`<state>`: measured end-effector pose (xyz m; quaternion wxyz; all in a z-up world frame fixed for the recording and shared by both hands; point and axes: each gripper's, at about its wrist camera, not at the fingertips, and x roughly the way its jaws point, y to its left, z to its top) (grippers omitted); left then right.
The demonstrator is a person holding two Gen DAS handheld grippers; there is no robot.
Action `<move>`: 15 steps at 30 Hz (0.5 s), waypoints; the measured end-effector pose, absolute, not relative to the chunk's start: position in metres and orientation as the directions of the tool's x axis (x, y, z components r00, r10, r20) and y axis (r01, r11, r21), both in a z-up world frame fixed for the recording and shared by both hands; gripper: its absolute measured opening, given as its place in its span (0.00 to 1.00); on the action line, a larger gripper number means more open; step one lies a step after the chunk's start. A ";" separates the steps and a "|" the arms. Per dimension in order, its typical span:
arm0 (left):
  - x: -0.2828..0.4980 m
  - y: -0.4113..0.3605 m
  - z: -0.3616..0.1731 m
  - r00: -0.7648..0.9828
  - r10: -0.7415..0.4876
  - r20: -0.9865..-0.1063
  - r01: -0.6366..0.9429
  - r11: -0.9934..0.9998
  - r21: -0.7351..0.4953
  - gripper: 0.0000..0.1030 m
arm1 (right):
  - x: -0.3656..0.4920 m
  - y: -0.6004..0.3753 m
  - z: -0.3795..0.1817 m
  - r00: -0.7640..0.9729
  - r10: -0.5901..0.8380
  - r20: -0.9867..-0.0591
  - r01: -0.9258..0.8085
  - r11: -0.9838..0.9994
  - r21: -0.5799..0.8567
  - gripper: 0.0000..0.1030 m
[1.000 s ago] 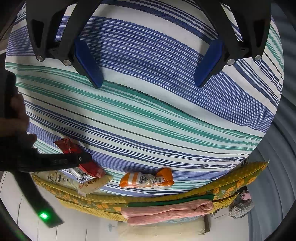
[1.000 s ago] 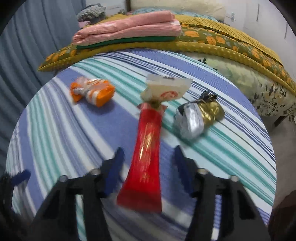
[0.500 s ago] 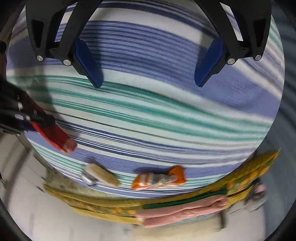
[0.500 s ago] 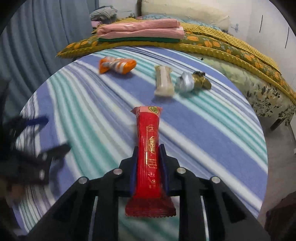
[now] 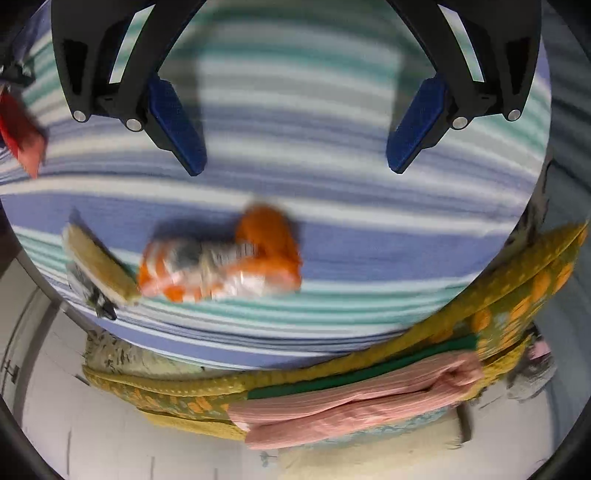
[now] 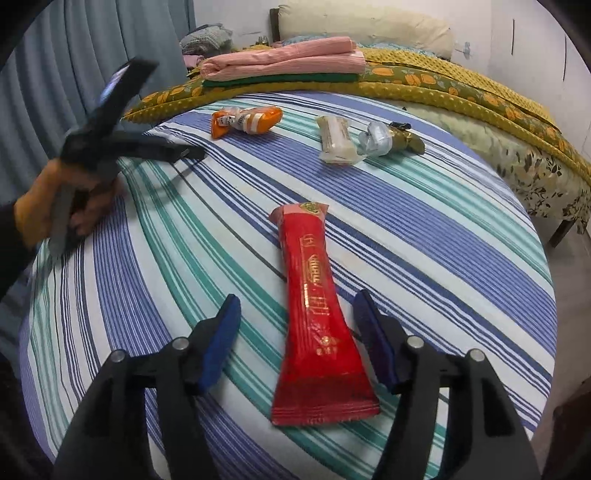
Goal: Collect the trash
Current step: 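Grasp the orange-white wrapper with the left tool while the right tool grasps the red wrapper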
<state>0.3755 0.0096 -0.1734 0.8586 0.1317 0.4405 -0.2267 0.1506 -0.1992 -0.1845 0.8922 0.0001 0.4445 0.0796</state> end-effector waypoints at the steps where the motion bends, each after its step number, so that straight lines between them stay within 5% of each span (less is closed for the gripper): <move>1: 0.386 0.005 -0.174 0.495 -0.288 -0.820 0.523 0.852 0.016 0.96 | 0.151 -0.198 -0.185 0.590 0.145 -0.794 -0.146 0.987 0.071 0.66; 15: 0.414 -0.064 -0.171 0.509 -0.349 -0.787 0.698 0.703 0.140 0.95 | 0.149 -0.195 -0.184 0.584 0.138 -0.800 -0.155 0.986 0.057 0.69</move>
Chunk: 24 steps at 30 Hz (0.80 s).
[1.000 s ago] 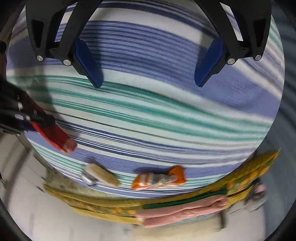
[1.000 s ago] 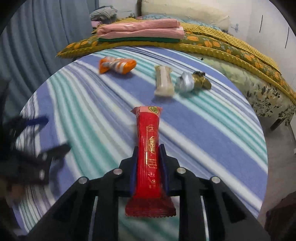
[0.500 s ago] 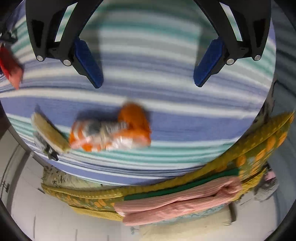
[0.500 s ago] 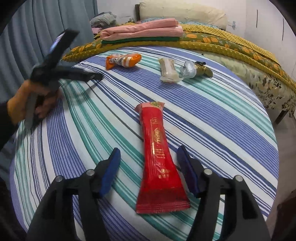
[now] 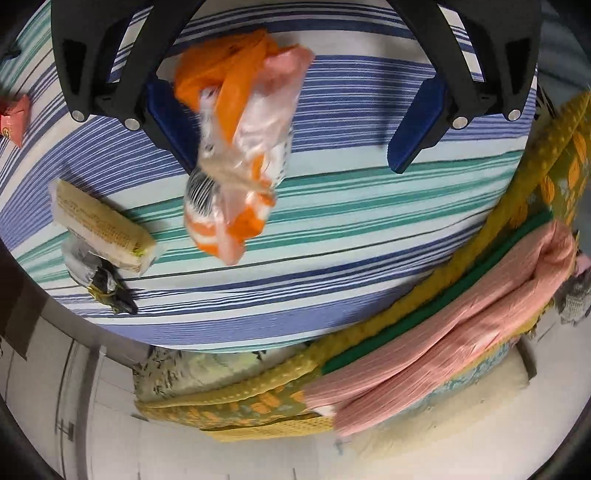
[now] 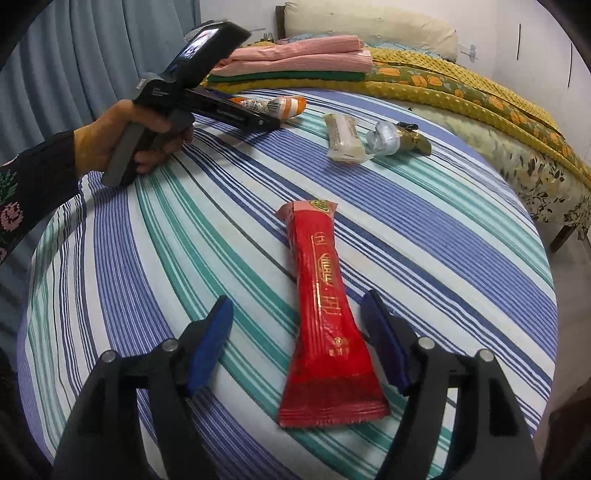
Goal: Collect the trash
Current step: 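Grasp the orange-white wrapper with the left tool while the right tool grasps the red wrapper, then carry both wrappers over the blue wastebasket and open both tools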
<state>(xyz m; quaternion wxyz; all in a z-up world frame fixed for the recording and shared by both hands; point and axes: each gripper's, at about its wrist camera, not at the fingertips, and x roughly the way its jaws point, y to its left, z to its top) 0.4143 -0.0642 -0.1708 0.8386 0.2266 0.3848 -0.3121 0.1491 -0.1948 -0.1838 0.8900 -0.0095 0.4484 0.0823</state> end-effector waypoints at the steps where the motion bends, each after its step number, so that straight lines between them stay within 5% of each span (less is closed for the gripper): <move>1: 0.413 -0.064 -0.170 0.511 -0.351 -0.785 0.698 0.702 0.140 0.95 | 0.149 -0.195 -0.184 0.584 0.139 -0.799 -0.155 0.986 0.059 0.69; 5: 0.401 -0.065 -0.169 0.496 -0.373 -0.784 0.699 0.708 0.105 0.89 | 0.150 -0.196 -0.183 0.584 0.140 -0.800 -0.154 0.986 0.060 0.69; 9: 0.388 -0.072 -0.168 0.488 -0.384 -0.784 0.700 0.709 0.089 0.51 | 0.150 -0.196 -0.182 0.584 0.139 -0.800 -0.151 0.987 0.061 0.69; 10: 0.386 -0.074 -0.168 0.485 -0.386 -0.785 0.695 0.714 0.079 0.48 | 0.150 -0.197 -0.182 0.584 0.139 -0.800 -0.150 0.987 0.062 0.69; 24: 0.232 -0.027 -0.165 0.493 -0.292 -0.819 0.562 0.826 0.044 0.48 | 0.148 -0.220 -0.176 0.587 0.267 -0.764 -0.140 0.963 0.228 0.69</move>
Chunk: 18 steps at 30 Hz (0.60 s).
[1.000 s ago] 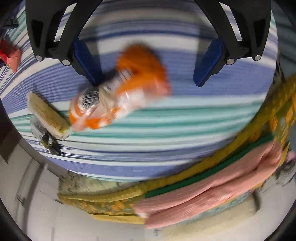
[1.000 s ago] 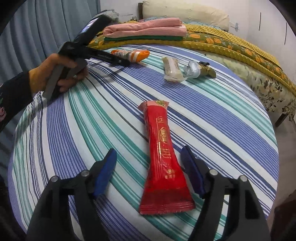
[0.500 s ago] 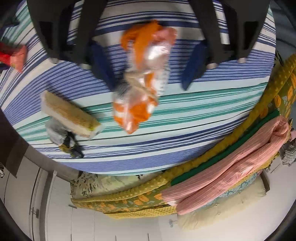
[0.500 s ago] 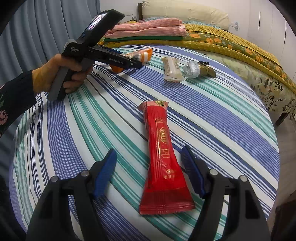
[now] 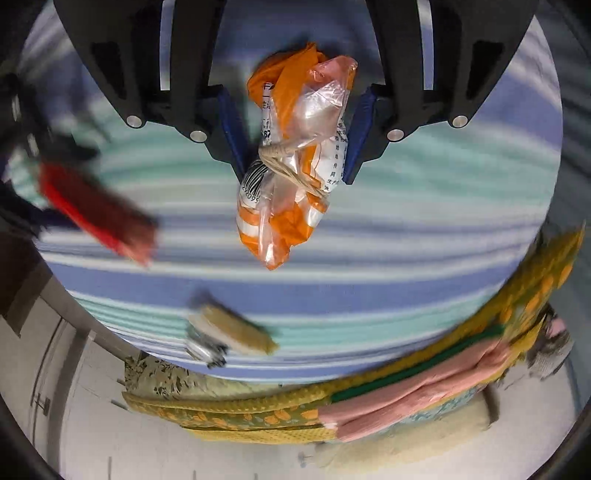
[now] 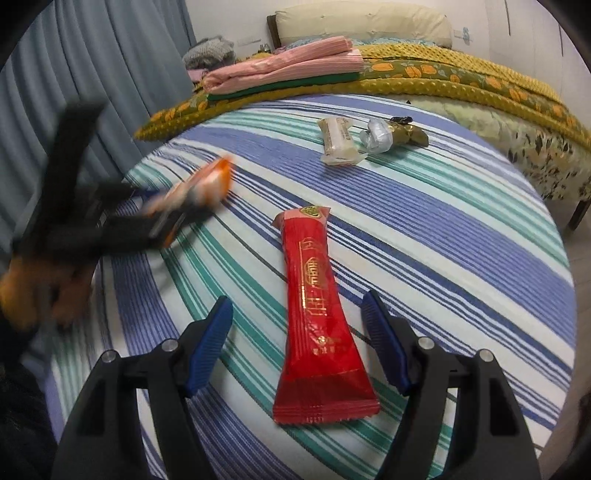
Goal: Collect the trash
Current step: 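Carry both wrappers over the blue wastebasket and open both tools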
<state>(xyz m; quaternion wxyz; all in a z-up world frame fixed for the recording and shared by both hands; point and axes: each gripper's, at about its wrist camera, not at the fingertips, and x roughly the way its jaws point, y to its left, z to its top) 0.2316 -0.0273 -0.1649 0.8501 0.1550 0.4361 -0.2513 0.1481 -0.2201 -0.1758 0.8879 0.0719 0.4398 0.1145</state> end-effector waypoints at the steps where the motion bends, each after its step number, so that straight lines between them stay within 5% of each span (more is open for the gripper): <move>1: 0.220 -0.022 -0.165 0.486 -0.295 -0.823 0.551 0.834 0.027 0.48 | 0.147 -0.220 -0.175 0.579 0.267 -0.770 -0.145 0.964 0.225 0.69; 3: 0.204 -0.014 -0.165 0.472 -0.306 -0.827 0.535 0.845 -0.007 0.50 | 0.145 -0.218 -0.172 0.552 0.261 -0.792 -0.160 0.965 0.207 0.69; 6: 0.193 -0.006 -0.162 0.478 -0.319 -0.818 0.523 0.852 -0.028 0.74 | 0.147 -0.218 -0.166 0.513 0.276 -0.813 -0.173 0.961 0.218 0.69; 7: 0.193 -0.005 -0.161 0.489 -0.314 -0.814 0.516 0.856 -0.020 0.75 | 0.149 -0.218 -0.162 0.504 0.270 -0.820 -0.175 0.962 0.210 0.69; 13: 0.205 -0.011 -0.154 0.489 -0.311 -0.815 0.515 0.857 -0.017 0.75 | 0.176 -0.207 -0.152 0.412 0.228 -0.882 -0.213 0.965 0.150 0.65; 17: 0.212 -0.013 -0.157 0.477 -0.300 -0.826 0.506 0.862 -0.021 0.73 | 0.191 -0.208 -0.162 0.357 0.194 -0.914 -0.185 0.973 0.135 0.51; 18: 0.214 -0.014 -0.159 0.473 -0.295 -0.830 0.504 0.863 -0.020 0.68 | 0.192 -0.210 -0.164 0.354 0.193 -0.915 -0.175 0.975 0.138 0.41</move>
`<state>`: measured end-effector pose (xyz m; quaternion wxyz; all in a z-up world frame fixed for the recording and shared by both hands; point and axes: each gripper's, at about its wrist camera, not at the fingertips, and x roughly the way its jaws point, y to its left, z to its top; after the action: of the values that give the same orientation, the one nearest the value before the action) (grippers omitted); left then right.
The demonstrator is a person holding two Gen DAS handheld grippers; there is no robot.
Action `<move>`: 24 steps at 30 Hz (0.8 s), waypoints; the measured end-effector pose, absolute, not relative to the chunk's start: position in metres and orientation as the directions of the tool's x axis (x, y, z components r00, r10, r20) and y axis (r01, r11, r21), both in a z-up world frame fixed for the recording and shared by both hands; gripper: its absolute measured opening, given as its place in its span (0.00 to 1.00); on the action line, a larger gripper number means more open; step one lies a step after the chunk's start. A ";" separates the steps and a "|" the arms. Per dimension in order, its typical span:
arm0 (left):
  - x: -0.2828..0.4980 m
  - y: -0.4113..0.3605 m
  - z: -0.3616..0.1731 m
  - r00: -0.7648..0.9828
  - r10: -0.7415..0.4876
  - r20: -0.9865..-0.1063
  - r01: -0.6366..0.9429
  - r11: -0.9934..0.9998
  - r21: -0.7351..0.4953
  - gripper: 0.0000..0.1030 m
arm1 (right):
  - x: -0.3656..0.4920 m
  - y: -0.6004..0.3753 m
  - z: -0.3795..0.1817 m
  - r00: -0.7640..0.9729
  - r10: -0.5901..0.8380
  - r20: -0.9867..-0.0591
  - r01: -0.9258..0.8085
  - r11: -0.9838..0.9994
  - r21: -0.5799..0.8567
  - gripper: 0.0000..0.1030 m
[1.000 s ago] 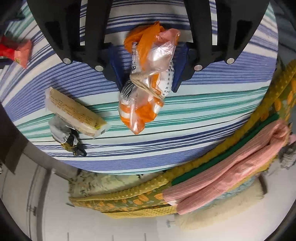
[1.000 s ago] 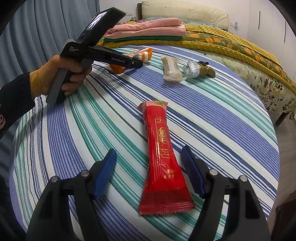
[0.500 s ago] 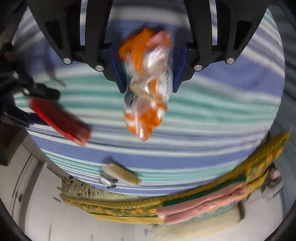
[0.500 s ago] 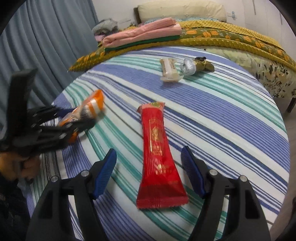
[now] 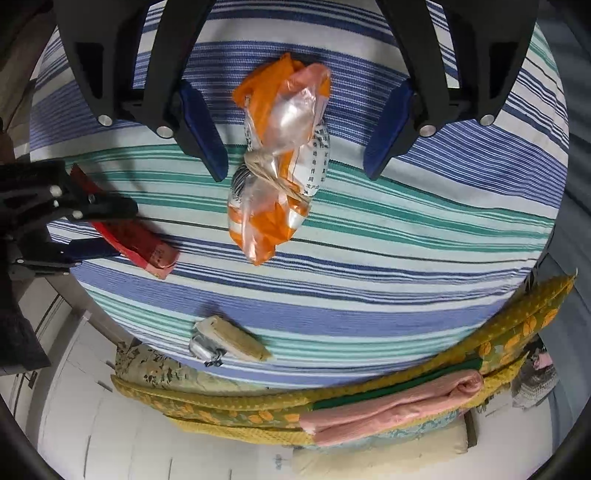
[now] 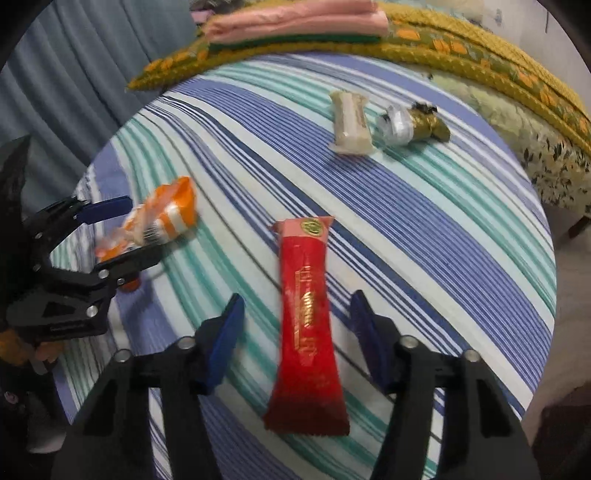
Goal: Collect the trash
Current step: 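Carry both wrappers over the blue wastebasket and open both tools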
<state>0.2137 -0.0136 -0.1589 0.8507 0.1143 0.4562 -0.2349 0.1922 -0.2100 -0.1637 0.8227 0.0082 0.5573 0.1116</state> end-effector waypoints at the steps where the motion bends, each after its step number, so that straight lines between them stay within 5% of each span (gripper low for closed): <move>1: 0.214 -0.015 -0.161 0.470 -0.291 -0.833 0.504 0.863 -0.017 0.65 | 0.192 -0.212 -0.164 0.355 0.198 -0.914 -0.170 0.975 0.145 0.28; 4: 0.214 -0.019 -0.163 0.457 -0.297 -0.838 0.515 0.857 -0.023 0.47 | 0.189 -0.212 -0.161 0.358 0.211 -0.910 -0.184 0.971 0.152 0.16; 24: 0.109 -0.133 -0.122 0.412 -0.468 -0.781 0.661 0.744 -0.098 0.44 | 0.078 -0.331 -0.107 0.530 0.200 -0.824 -0.029 0.976 0.218 0.14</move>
<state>0.1089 -0.1328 -0.1215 0.8326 0.1137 0.4230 -0.3391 0.0781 -0.3307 -0.1069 0.8701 0.0889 0.4803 0.0658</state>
